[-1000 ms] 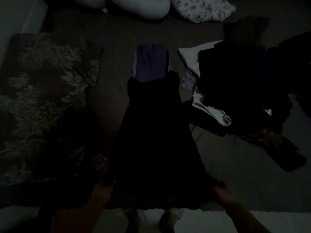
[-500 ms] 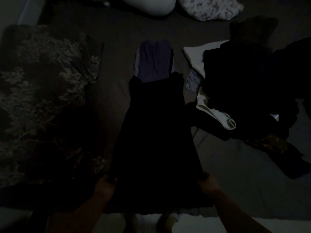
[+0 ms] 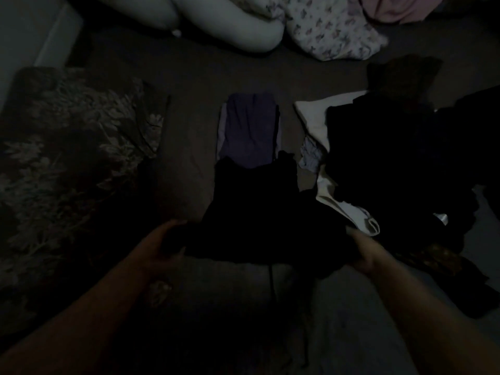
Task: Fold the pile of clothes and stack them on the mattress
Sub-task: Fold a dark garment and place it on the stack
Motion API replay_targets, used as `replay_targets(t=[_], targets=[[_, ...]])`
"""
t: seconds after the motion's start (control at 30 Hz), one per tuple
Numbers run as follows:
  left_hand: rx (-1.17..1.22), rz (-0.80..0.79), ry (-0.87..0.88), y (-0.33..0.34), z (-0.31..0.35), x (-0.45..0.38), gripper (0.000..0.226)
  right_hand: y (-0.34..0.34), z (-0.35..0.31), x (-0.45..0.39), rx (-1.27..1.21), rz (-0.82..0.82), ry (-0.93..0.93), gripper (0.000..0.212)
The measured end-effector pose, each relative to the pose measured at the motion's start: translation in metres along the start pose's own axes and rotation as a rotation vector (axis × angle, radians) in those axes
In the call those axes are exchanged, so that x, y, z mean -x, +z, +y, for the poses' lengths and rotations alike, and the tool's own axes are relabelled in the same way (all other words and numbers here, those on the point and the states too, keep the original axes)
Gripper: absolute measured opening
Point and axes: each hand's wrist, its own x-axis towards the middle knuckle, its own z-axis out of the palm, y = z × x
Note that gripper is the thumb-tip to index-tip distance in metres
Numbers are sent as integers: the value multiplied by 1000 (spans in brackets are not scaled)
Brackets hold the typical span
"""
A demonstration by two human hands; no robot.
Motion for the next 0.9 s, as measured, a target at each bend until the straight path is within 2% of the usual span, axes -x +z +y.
replay_targets(t=[0.03, 0.07, 0.13, 0.17, 0.23, 0.3, 0.37, 0.4, 0.47, 0.53, 0.57, 0.6, 0.63, 0.67, 0.7, 0.73, 0.8, 0.87, 0.9], targets=[[-9, -17, 7, 0, 13, -19, 34, 6, -23, -13, -15, -7, -5, 27], [99, -91, -23, -6, 21, -41, 32, 16, -47, -21, -34, -31, 5, 29], [327, 6, -27, 8, 55, -75, 53, 28, -83, -49, -121, -23, 19, 32], [446, 1, 1, 22, 68, -87, 56, 31, -95, -66, -183, -9, 9, 31], [553, 72, 54, 37, 69, -103, 42, 37, -106, -89, -273, -2, 27, 33], [445, 236, 30, 36, 46, -124, 44, 36, -97, -112, -223, 36, 37, 34], [47, 434, 0, 28, 9, -130, 45, 32, -73, -125, -234, 58, 42, 30], [-167, 558, 0, 22, -11, -132, 52, 29, -58, -127, -232, 103, 12, 27], [-434, 785, -49, 18, -47, -124, 83, 25, -30, -117, -287, 186, -49, 23], [-390, 968, -160, 35, -68, -110, 96, 23, 12, -108, -352, 187, -81, 27], [-252, 952, -195, 48, -73, -106, 90, 27, 31, -99, -280, 191, -24, 33], [-10, 850, -212, 59, -76, -106, 75, 34, 46, -93, -218, 200, 29, 40], [241, 644, -273, 68, -77, -110, 55, 42, 56, -87, -231, 137, 100, 42], [356, 462, -320, 75, -73, -112, 42, 51, 59, -87, -289, 50, 150, 35], [419, 343, -310, 80, -68, -115, 45, 58, 58, -89, -374, -20, 190, 24], [406, 298, -311, 78, -67, -123, 52, 63, 53, -93, -482, -69, 203, 19], [389, 295, -326, 69, -66, -134, 53, 72, 46, -103, -608, -55, 205, 28], [390, 284, -310, 63, -65, -135, 57, 77, 45, -112, -599, -13, 184, 39], [416, 262, -291, 60, -64, -133, 62, 76, 46, -116, -584, 6, 178, 32]])
